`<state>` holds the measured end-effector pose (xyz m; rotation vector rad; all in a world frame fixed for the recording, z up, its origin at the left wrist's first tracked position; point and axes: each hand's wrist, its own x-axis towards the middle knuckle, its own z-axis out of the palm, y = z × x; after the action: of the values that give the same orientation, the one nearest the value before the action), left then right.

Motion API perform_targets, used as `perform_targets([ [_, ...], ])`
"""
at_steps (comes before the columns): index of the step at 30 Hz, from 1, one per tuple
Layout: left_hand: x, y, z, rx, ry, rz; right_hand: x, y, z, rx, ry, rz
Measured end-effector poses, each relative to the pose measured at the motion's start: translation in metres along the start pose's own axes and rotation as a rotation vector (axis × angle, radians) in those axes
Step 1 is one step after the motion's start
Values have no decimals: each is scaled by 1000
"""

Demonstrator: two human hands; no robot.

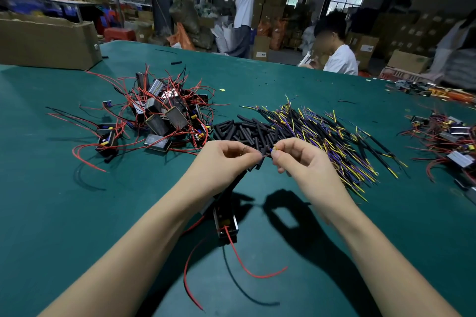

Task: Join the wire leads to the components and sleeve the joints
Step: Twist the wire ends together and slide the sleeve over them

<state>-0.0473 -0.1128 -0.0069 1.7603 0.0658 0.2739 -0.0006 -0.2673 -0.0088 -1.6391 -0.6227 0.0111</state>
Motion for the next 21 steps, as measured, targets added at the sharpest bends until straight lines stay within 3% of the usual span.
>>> perform_targets([
  [6, -3, -1, 4, 96, -110, -22, 0, 1, -1, 18, -11, 0],
  [16, 3, 2, -6, 24, -35, -147, 0, -1, -1, 4, -59, 23],
  [21, 1, 4, -14, 112, -111, -174, 0, 0, -1, -25, -90, 37],
])
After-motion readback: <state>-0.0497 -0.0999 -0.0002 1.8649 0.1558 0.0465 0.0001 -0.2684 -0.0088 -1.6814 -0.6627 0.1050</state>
